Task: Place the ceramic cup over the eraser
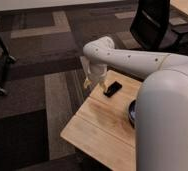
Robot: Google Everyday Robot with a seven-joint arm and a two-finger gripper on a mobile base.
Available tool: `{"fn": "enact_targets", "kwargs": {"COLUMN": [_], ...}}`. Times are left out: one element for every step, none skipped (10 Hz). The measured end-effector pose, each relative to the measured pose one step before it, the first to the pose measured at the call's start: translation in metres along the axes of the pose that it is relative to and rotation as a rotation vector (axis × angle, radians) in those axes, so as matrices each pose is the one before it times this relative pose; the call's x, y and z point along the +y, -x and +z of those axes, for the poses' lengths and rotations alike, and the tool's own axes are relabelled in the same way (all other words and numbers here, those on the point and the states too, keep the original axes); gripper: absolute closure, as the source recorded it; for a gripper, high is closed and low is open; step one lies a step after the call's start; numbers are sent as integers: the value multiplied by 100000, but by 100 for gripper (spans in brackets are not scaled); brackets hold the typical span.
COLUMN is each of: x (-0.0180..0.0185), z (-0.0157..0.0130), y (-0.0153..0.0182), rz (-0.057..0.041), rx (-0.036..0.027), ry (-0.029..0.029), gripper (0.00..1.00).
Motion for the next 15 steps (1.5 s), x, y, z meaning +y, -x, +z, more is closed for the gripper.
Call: {"fn": "enact_targets", "kwargs": {"x": [-37, -26, 97, -141, -912, -1056, -1544, -1264, -1284, -647, -1, 151, -96, 35, -31], "z": [-2, 7, 4, 48, 485, 556, 690, 742, 787, 70, -2, 14, 59, 8, -4], "y": [8, 11, -32, 73, 748, 1222, 2104, 1964, 2072, 633, -13, -57, 61, -23, 32], "rz": [99, 11, -77, 1084, 6905, 8116, 11720, 10883, 11437, 7277, 559, 236, 160, -71, 57], "rx": [5, -27, 48, 76, -356, -1295, -2439, -2042, -2284, -553, 21, -26, -23, -19, -20], "ry": [27, -40, 54, 39, -894, -996, -1985, -2090, -2815, -1085, -39, -24, -153, -12, -1], "gripper": [35, 35, 35, 35, 35, 35, 35, 35, 35, 35, 35, 35, 35, 35, 35]}}
